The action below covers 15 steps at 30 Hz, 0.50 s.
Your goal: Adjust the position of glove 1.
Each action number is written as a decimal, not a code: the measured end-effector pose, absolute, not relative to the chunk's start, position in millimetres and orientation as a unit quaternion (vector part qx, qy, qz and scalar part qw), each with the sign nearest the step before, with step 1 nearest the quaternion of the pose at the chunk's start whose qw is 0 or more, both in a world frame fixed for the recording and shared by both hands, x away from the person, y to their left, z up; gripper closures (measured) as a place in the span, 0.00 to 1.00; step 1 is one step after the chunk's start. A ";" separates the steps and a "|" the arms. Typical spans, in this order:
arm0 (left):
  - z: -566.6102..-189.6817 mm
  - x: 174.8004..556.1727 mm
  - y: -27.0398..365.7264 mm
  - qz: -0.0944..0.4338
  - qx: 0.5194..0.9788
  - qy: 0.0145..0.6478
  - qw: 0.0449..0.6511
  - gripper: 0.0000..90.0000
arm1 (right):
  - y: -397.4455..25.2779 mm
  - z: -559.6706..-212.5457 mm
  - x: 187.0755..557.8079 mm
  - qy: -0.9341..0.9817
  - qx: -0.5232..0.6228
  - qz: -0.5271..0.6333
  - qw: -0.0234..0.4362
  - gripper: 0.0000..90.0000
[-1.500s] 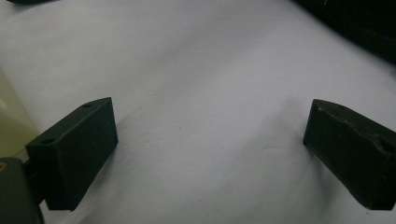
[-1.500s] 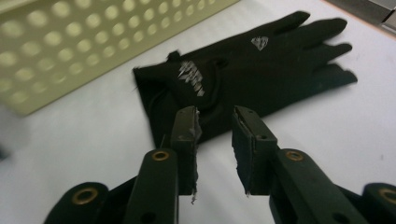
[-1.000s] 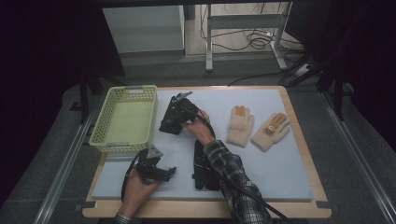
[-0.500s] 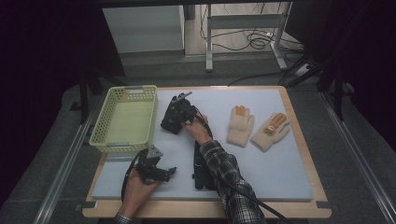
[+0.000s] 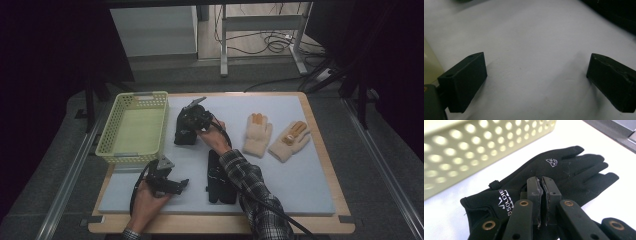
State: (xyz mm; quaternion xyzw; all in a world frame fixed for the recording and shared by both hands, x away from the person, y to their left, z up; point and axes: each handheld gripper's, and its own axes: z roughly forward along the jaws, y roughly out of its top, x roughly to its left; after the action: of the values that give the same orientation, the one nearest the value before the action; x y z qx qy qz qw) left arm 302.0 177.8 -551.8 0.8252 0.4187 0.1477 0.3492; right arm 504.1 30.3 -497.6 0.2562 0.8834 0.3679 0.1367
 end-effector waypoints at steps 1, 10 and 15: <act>-551.8 302.0 177.8 0.148 0.825 0.419 0.349 0.03 | 27.7 -494.5 501.8 0.882 0.255 0.372 0.134 0.94; -551.8 302.0 177.9 0.148 0.826 0.418 0.348 0.03 | 0.0 -465.9 467.9 0.879 0.232 0.397 0.127 0.94; -551.7 302.0 177.9 0.149 0.826 0.417 0.348 0.03 | -15.9 -456.1 450.0 0.874 0.228 0.411 0.121 0.94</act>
State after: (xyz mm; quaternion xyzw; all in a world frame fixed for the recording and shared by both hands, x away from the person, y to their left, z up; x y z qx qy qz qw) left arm 302.0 177.9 -551.7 0.8263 0.4174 0.1488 0.3477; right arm 450.0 -15.9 -456.1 0.2277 0.8743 0.4111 0.1213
